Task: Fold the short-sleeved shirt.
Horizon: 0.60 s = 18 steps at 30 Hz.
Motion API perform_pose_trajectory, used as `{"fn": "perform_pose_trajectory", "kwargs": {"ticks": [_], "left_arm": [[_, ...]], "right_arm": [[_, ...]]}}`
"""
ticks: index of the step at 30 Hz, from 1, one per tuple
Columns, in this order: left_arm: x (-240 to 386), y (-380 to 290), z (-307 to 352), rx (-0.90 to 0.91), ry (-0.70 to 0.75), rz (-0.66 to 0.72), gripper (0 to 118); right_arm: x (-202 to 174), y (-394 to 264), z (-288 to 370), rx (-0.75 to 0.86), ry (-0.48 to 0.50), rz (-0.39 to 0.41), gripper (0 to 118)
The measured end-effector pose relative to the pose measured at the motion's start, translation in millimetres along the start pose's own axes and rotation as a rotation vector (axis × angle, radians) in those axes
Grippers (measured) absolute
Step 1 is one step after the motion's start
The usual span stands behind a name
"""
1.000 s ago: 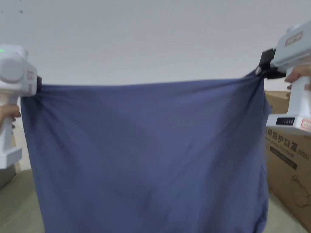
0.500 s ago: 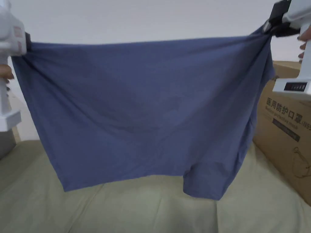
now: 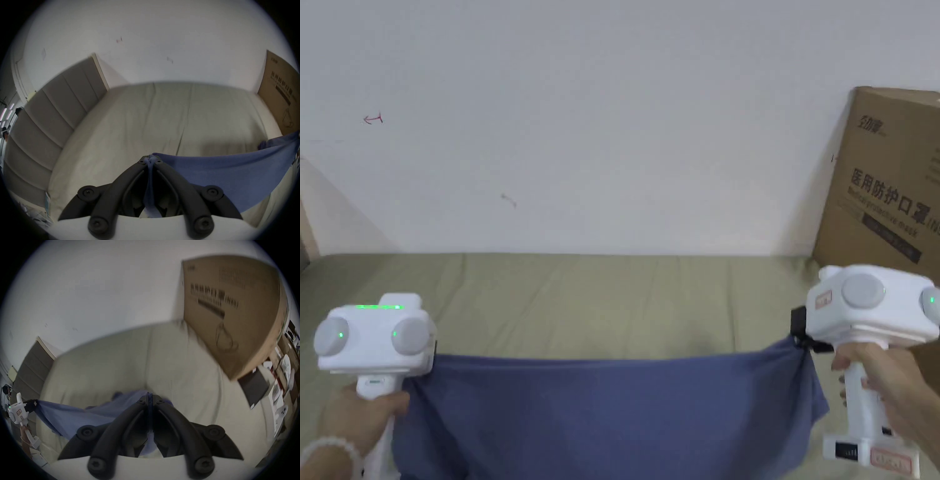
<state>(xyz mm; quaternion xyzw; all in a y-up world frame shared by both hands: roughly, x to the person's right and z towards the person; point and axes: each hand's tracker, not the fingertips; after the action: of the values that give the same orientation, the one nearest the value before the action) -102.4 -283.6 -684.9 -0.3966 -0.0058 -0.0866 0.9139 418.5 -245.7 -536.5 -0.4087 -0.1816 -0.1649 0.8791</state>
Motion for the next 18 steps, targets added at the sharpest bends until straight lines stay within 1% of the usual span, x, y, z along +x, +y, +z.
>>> {"fn": "perform_pose_trajectory", "kwargs": {"ticks": [1, 3, 6, 8, 12, 13, 17, 18], "left_arm": [[-2, -9, -7, -0.03, -0.008, 0.027, 1], [-7, -22, -20, -0.062, -0.015, 0.017, 1], [-16, -31, -17, -0.087, -0.012, 0.008, 1], [-24, -39, 0, -0.067, -0.041, 0.04, 1], [-36, -62, 48, -0.04, -0.046, 0.0, 1], [-42, -72, 65, -0.021, -0.05, 0.005, 1], [-59, -129, 129, -0.007, -0.078, -0.024, 1], [-65, -146, 144, -0.009, -0.084, -0.037, 1]], "right_arm": [[4, -14, -7, -0.026, 0.011, -0.017, 4], [10, -29, -18, -0.068, 0.0, -0.01, 4], [17, -42, -10, -0.076, 0.012, -0.028, 4], [19, -46, 4, -0.073, 0.025, -0.029, 4], [24, -67, 53, -0.052, 0.048, 0.006, 4], [27, -77, 68, -0.034, 0.07, 0.012, 4], [42, -130, 120, -0.055, 0.059, 0.053, 4], [49, -150, 136, -0.051, 0.058, 0.043, 4]]}}
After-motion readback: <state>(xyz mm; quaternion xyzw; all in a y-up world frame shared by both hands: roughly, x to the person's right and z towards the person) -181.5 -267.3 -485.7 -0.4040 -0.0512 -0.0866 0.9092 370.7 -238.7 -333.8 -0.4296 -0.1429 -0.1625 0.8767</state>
